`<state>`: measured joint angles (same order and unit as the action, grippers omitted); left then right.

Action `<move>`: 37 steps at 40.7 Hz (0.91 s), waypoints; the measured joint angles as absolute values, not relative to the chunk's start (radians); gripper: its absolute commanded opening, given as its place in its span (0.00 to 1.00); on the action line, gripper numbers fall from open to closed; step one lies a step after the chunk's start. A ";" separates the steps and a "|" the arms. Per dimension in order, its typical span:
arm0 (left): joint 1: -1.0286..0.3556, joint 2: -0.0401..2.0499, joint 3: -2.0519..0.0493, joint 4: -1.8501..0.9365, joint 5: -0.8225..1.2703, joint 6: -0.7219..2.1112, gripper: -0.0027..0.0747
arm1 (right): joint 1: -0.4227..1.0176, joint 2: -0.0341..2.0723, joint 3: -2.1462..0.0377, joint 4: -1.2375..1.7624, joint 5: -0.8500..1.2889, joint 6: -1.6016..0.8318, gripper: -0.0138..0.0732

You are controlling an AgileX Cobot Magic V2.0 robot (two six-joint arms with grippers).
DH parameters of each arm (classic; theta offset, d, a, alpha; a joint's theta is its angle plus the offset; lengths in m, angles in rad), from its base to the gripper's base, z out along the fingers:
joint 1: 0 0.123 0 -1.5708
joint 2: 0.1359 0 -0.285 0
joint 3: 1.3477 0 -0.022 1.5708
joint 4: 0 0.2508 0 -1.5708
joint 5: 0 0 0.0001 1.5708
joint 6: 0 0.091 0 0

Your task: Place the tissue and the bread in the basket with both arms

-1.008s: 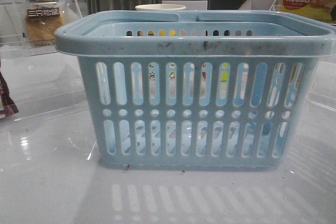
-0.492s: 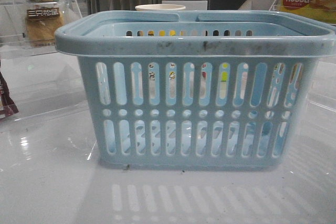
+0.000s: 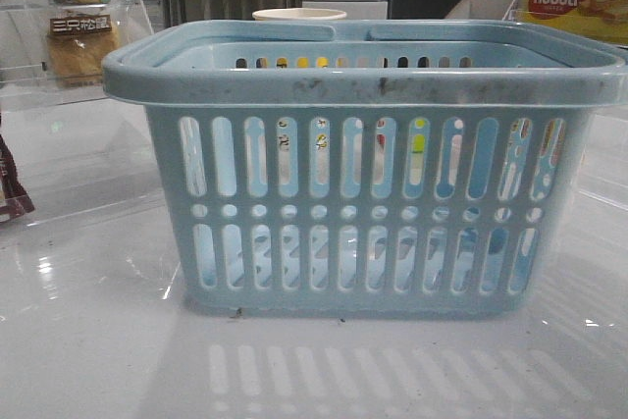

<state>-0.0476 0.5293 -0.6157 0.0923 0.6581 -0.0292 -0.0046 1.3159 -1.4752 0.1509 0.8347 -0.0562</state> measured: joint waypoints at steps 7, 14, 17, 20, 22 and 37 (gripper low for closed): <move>-0.048 0.529 -0.616 0.092 0.659 -0.029 0.53 | 0.162 1.316 -1.464 0.165 0.845 -0.058 0.45; -0.048 0.529 -0.616 0.092 0.659 -0.029 0.53 | 0.310 1.367 -1.422 0.192 0.828 -0.058 0.45; -0.048 0.529 -0.616 0.092 0.659 -0.029 0.53 | 0.358 1.399 -1.411 0.194 0.823 -0.058 0.45; -0.048 0.529 -0.616 0.092 0.659 -0.029 0.53 | 0.394 1.444 -1.406 0.194 0.821 -0.058 0.45; -0.048 0.529 -0.616 0.092 0.659 -0.029 0.53 | 0.411 1.470 -1.404 0.194 0.819 -0.058 0.46; -0.048 0.529 -0.616 0.092 0.660 -0.029 0.53 | 0.428 1.652 -1.404 0.188 0.755 -0.058 0.84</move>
